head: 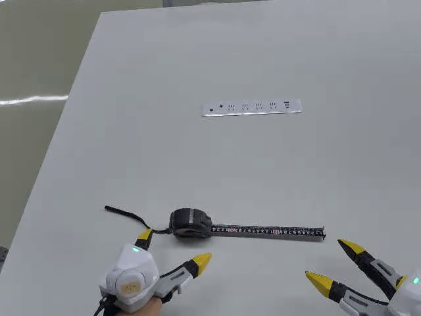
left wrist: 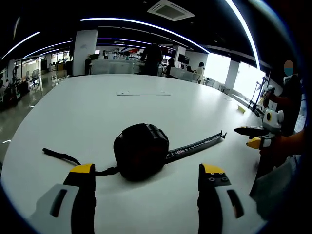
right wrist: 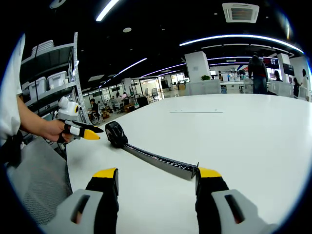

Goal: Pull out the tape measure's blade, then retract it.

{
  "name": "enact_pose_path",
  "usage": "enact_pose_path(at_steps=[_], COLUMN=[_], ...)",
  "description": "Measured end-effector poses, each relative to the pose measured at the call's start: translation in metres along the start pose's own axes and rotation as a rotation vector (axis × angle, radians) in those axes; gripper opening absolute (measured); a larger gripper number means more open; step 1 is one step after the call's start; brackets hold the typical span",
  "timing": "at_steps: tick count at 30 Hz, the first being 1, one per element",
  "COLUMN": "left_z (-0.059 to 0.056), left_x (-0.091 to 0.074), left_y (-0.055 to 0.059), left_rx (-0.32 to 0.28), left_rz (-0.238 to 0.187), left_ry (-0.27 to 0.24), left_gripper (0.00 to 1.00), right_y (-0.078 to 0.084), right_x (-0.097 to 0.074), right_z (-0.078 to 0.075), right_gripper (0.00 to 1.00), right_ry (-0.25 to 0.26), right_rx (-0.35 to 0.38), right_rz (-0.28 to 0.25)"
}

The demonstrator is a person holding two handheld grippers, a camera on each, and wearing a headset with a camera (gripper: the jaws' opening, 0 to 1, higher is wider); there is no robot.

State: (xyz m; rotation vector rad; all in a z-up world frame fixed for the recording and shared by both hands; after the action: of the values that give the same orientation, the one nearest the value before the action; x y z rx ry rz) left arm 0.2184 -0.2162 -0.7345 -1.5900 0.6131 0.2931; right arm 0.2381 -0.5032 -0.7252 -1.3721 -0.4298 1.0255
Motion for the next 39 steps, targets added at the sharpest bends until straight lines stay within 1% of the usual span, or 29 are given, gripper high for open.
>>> enact_pose_path(at_steps=[4,6,9,11,15,18,19,24,26,28,30,33,38,39], left_z=[-0.002,0.000,0.001,0.002,0.004,0.004,0.005,0.006,0.006,0.005,0.006,0.007,0.010,0.011], left_x=[0.006,0.008,0.010,0.012,0.016,0.019,0.021,0.026,0.029,0.031,0.032,0.035,0.039,0.040], left_y=[0.002,0.003,0.003,0.003,0.004,0.006,0.007,0.005,0.004,0.003,0.001,0.001,0.005,0.005], left_rx=[-0.012,-0.011,-0.034,-0.033,-0.055,-0.048,-0.056,-0.092,-0.095,-0.106,-0.117,-0.131,-0.158,-0.170], left_rz=[0.016,0.020,0.023,0.027,0.034,0.042,0.049,0.049,0.050,0.050,0.048,0.051,0.074,0.072], left_ry=[-0.004,-0.028,-0.035,-0.038,-0.048,-0.065,-0.076,-0.097,-0.102,-0.101,-0.115,-0.118,-0.143,-0.145], left_gripper=[0.86,0.86,0.87,0.87,0.87,0.88,0.88,0.89,0.90,0.90,0.90,0.90,0.90,0.90], right_y=[0.003,0.004,0.003,0.003,0.004,0.004,0.004,0.002,0.002,0.001,0.001,-0.001,-0.004,-0.004], right_x=[0.000,0.000,-0.002,-0.003,-0.003,-0.002,-0.001,0.003,0.004,0.005,0.007,0.011,0.016,0.017], right_z=[-0.002,-0.003,-0.005,-0.007,-0.010,-0.013,-0.013,-0.015,-0.017,-0.017,-0.017,-0.016,-0.017,-0.018], right_gripper=[0.64,0.64,0.63,0.63,0.63,0.62,0.62,0.62,0.62,0.62,0.62,0.62,0.62,0.62], right_ry=[-0.004,-0.005,-0.003,-0.001,0.003,0.008,0.008,0.008,0.008,0.003,-0.004,-0.019,-0.033,-0.036], right_rx=[0.001,0.000,0.000,0.002,0.002,0.013,0.013,0.017,0.018,0.014,0.010,-0.004,-0.015,-0.018], right_rz=[0.010,0.010,0.010,0.009,0.013,0.006,0.007,0.006,0.004,0.007,0.014,0.022,0.025,0.028])
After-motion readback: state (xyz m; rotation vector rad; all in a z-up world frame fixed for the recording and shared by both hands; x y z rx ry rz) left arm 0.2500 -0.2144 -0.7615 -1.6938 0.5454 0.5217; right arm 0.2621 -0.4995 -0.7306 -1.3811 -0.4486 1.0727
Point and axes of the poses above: the centre of the closed fingertips' face, and the gripper's own axes: x roughly forward along the fingers, z roughly to its left, y roughly out of its underside, the point moved 1 cm from there along -x, roughly backward along the fingers, and after that the axes turned 3 degrees about -y, right-handed, at the moved point
